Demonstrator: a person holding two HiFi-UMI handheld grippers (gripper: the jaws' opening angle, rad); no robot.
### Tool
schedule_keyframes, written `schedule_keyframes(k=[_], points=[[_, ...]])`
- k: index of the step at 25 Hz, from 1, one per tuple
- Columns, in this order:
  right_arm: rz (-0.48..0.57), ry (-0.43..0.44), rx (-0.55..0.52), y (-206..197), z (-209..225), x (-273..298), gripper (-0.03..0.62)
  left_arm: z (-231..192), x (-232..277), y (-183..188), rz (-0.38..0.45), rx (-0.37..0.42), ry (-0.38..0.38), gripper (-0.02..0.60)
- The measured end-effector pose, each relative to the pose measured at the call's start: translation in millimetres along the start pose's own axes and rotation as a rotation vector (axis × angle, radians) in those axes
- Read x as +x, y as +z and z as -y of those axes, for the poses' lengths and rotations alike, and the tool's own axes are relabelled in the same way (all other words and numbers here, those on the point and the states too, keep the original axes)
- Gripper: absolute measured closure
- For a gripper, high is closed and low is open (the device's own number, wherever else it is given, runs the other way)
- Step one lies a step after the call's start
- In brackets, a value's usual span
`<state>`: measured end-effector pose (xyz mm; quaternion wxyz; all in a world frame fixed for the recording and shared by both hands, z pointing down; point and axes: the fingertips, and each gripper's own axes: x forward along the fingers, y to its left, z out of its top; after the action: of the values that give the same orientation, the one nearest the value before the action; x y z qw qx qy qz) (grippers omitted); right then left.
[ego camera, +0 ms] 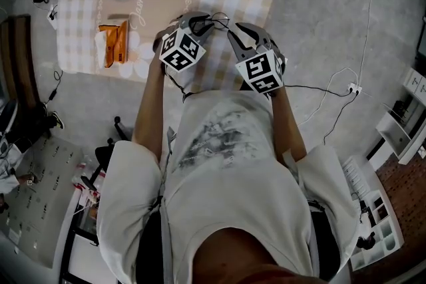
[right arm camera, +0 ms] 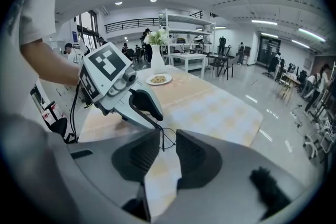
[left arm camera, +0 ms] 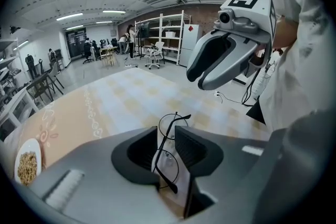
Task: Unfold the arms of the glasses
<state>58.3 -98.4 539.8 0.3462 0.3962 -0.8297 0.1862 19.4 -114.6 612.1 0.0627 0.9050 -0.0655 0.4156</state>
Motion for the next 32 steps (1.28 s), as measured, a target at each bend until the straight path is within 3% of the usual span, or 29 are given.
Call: schedule_keyframes(k=[12, 27, 32], points=[[-0.014, 0.000, 0.022, -9, 3, 2, 0.494, 5, 16, -3, -0.029, 0.007, -0.088, 0.473], [-0.025, 0.021, 0.009, -9, 4, 12, 0.494, 13, 10, -1, 0.012, -0.017, -0.150, 0.571], [-0.016, 0.023, 0.000, -8, 8, 19, 0.508, 19, 7, -3, 0.019, -0.016, -0.176, 0.572]])
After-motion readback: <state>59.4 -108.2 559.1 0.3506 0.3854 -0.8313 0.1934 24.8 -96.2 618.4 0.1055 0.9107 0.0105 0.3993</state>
